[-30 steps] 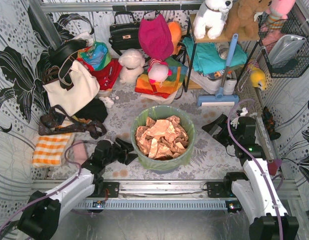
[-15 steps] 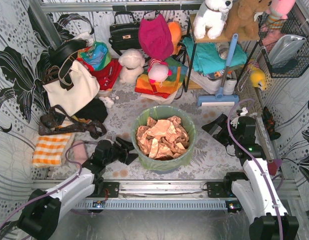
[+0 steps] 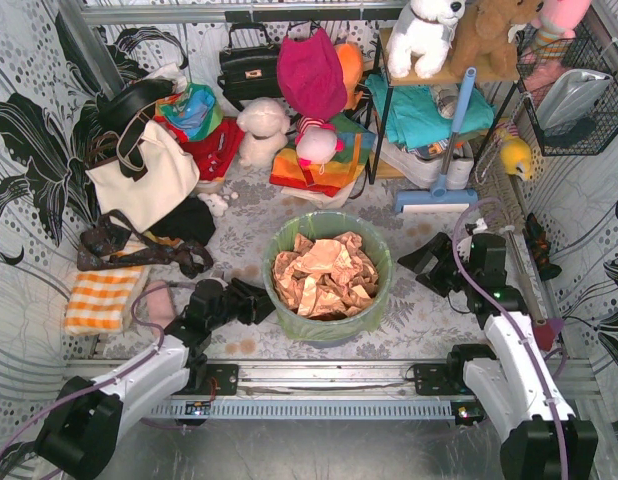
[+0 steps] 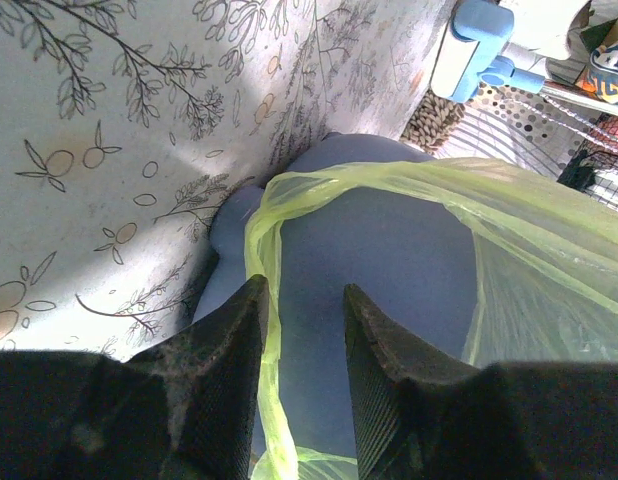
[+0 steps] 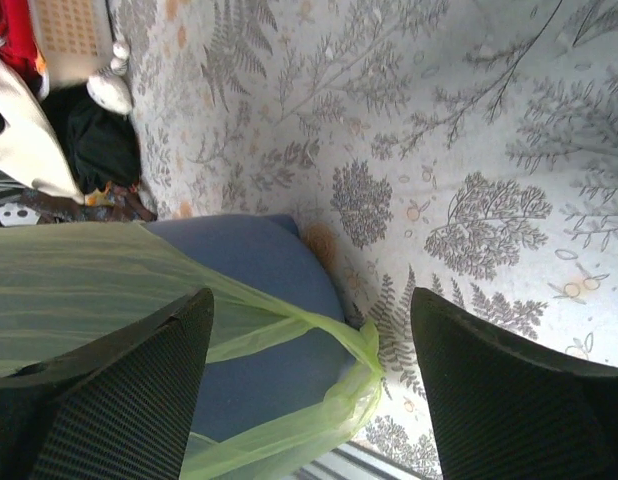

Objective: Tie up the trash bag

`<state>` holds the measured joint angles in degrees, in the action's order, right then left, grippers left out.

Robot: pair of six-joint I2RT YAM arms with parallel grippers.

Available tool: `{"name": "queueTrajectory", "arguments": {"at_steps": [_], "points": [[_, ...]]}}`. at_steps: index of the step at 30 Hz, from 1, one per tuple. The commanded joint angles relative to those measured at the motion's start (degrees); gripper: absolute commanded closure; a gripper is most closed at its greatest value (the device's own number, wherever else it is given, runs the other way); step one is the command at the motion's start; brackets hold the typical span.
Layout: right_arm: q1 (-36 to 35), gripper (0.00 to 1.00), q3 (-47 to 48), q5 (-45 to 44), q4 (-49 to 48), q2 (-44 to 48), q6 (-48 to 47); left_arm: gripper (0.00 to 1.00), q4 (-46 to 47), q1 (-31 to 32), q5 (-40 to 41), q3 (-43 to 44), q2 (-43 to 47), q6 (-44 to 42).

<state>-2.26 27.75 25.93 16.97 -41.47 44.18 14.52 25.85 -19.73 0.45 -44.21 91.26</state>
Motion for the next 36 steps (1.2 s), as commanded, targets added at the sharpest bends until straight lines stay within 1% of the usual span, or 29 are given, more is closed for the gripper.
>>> {"name": "queueTrajectory", "arguments": {"at_steps": [1,7,10,12,17,20,23,24,26,29,32,34,36], "points": [[-1.61,0.22,-1.17,3.97,-1.58,-1.14,1.96,0.56,1.74,0.29,0.38,-4.59,-0.62,-0.66],[-4.81,0.27,-0.72,3.49,-2.99,-3.42,3.35,0.54,2.18,0.33,0.07,-2.26,-3.45,-1.9],[-7.52,0.31,-1.57,3.23,-6.89,-4.4,6.43,0.54,2.47,0.32,-0.39,-1.05,-5.15,-2.47],[-9.42,0.32,-1.55,2.08,-8.87,-5.37,8.14,0.54,2.8,0.33,-0.5,-0.52,-6.13,-2.73],[-16.35,0.32,0.16,-3.24,-10.6,-8.75,11.77,0.54,4.38,0.35,-0.83,0.45,-8.37,-2.93],[-20.43,0.31,1.17,-8.07,-12.38,-10.72,13.65,0.54,4.63,0.3,-0.59,1.36,-9.65,-3.38],[-21.05,0.31,3.39,-12.63,-9.25,-12.31,14.12,0.54,3.26,0.11,0.24,2.51,-10.05,-4.59],[-21.11,0.3,4.8,-14.5,-6.9,-12.33,13.54,0.53,1.7,-0.02,0.56,3.17,-9.64,-5.37],[-21.04,0.29,8.65,-18.83,-0.66,-12.06,11.47,0.47,-3.51,-0.44,1.54,5.57,-8.49,-8.3],[-21.03,0.27,15.29,-23.74,8.23,-11.71,6.92,0.42,-16.19,-0.85,5.39,12.22,-5.17,-14.84],[-20.99,0.25,22.48,-25.86,14.81,-12.08,2.66,0.4,-30.38,-1.4,12.92,20.68,-2.94,-22.26],[-21.07,0.25,26.46,-25.84,18.57,-12.8,0.39,0.4,-39.51,-1.59,17.64,26.72,-3.05,-27.06],[-21.03,0.25,30.41,-26.03,22.52,-13.93,-0.97,0.39,-45.3,-1.61,21.0,32.62,-3.93,-30.9]]}}
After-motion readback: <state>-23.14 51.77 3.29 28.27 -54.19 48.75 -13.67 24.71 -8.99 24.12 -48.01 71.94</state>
